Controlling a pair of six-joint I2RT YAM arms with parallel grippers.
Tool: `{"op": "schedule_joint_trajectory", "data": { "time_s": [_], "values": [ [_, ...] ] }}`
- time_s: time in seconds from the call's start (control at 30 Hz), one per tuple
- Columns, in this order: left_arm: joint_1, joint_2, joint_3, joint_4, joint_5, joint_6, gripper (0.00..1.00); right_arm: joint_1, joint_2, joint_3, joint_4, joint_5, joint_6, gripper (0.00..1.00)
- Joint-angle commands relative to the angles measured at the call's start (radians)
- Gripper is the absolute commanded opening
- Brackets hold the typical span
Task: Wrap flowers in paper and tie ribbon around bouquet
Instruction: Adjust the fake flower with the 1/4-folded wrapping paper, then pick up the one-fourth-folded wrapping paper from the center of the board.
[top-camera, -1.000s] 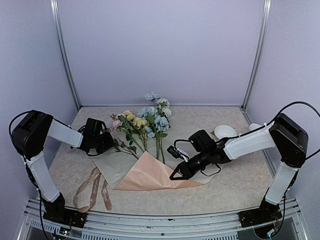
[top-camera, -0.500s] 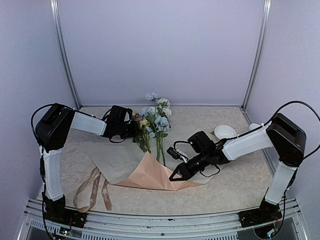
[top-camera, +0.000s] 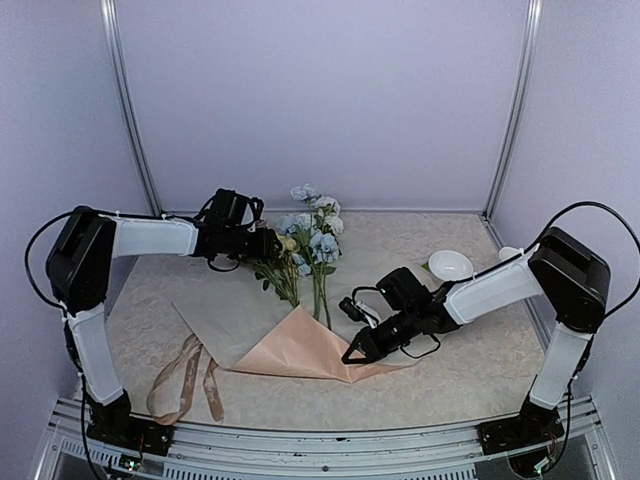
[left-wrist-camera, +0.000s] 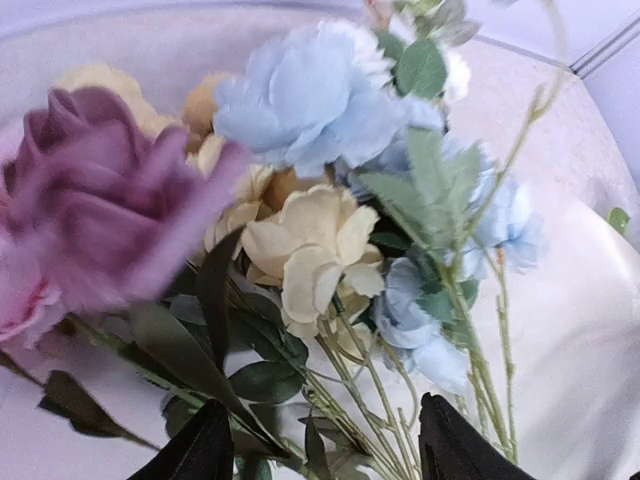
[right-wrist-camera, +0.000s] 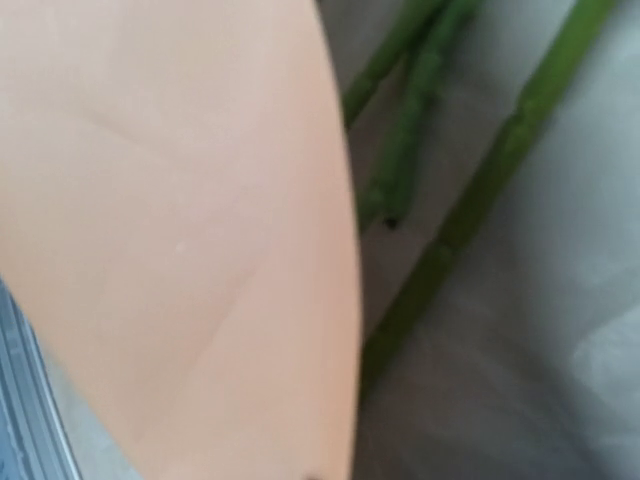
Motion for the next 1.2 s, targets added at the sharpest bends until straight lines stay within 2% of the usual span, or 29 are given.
{"op": "schedule_joint_trajectory", "data": {
  "time_s": [0.0,0.07,0.17,0.33,0.5,0.7,0.97,1.07,1.17],
  "values": [
    [-0.039,-0.209,-0.030,-0.119,-0.076,0.088,0.63,0.007,0.010,-0.023,0.021,0.035,0.051,0.00],
    [-0.079,-0.296,-0.066,-0.154,-0.079,0.096,0.61,0.007,0.003,-0.034,0.020,0.044,0.063,0.00],
    [-0.210,-0.401,-0.146,-0.207,-0.018,0.114,0.57,0.007,-0.005,-0.046,0.030,0.057,0.081,0.00],
    [-0.375,-0.454,-0.273,-0.319,0.032,0.060,0.45,0.006,-0.003,-0.051,0.027,0.074,0.105,0.00],
    [-0.449,-0.463,-0.402,-0.352,0.081,0.013,0.36,0.006,-0.006,-0.057,0.035,0.088,0.130,0.00],
    [-0.474,-0.407,-0.487,-0.310,0.103,-0.017,0.35,0.008,-0.004,-0.048,0.024,0.116,0.148,0.00],
    [-0.474,-0.302,-0.525,-0.303,0.066,-0.023,0.33,0.008,-0.106,-0.059,-0.092,0.238,0.155,0.13],
    [-0.478,-0.299,-0.530,-0.316,0.062,-0.016,0.33,0.008,-0.196,-0.070,-0.168,0.313,0.163,0.24],
    [-0.479,-0.299,-0.534,-0.331,0.060,-0.008,0.33,-0.001,-0.331,-0.100,-0.266,0.411,0.191,0.40]
  ]
}}
